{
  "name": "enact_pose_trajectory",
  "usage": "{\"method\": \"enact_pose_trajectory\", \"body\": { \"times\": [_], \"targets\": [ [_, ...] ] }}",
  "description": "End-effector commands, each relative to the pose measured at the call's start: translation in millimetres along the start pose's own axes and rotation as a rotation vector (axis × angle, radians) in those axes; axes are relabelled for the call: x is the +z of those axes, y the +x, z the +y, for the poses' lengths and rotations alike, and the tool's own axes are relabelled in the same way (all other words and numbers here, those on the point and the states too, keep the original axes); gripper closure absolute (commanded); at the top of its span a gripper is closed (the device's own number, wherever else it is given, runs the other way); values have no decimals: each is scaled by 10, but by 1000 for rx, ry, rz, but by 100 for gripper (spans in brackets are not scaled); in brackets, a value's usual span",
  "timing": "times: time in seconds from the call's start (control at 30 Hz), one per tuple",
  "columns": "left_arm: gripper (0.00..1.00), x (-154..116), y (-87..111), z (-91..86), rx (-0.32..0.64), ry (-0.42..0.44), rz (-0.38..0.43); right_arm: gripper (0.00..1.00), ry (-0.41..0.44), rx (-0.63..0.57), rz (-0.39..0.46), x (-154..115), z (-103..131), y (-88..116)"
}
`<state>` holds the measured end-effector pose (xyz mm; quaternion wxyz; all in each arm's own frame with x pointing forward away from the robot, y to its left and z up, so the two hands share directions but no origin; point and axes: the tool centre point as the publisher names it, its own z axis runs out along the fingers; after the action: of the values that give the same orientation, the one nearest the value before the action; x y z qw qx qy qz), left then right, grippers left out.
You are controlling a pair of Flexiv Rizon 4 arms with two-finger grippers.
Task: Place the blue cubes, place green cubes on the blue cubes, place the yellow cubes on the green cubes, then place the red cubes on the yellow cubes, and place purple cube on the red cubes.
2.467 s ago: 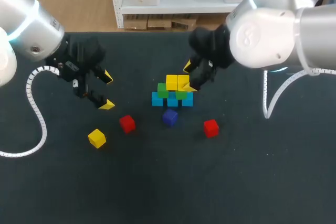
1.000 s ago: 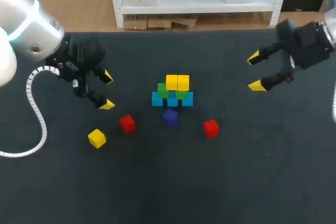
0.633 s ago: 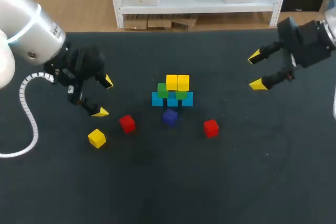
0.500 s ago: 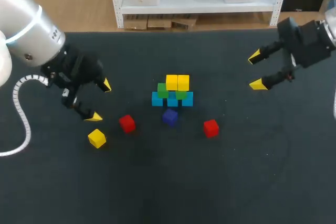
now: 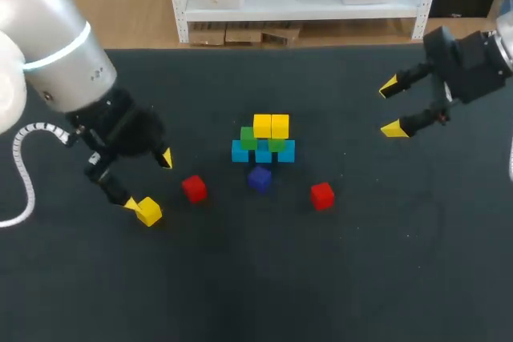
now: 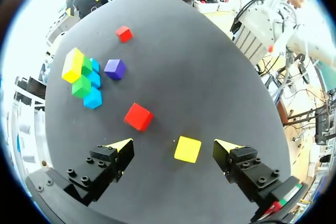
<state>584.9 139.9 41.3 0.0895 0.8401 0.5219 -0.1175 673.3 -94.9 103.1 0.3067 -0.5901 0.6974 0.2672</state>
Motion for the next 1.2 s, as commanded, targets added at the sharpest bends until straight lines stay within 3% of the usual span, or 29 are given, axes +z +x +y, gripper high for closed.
{"method": "enact_pose_trajectory", "body": {
  "times": [0.03, 0.77, 0.8, 0.83, 0.9, 0.93, 1.2],
  "targets": [
    [0, 129, 15, 63, -2, 6, -17, 0, -1, -1, -3, 9, -10, 4],
    [0, 338, 181, -212, -40, 42, -38, 0, -1, -1, -3, 9, -10, 4],
    [5, 346, 188, -215, -41, 42, -38, 0, -1, -1, -3, 9, -10, 4],
    [21, 353, 192, -217, -41, 43, -38, 0, -1, -1, -3, 9, -10, 4],
    [31, 366, 199, -217, -37, 45, -37, 0, -1, -1, -3, 9, -10, 4],
    [50, 376, 202, -214, -30, 48, -33, 0, -1, -1, -3, 9, -10, 4],
    [58, 424, 224, -181, -15, 53, -23, 0, -1, -1, -3, 9, -10, 4]
  ]
}}
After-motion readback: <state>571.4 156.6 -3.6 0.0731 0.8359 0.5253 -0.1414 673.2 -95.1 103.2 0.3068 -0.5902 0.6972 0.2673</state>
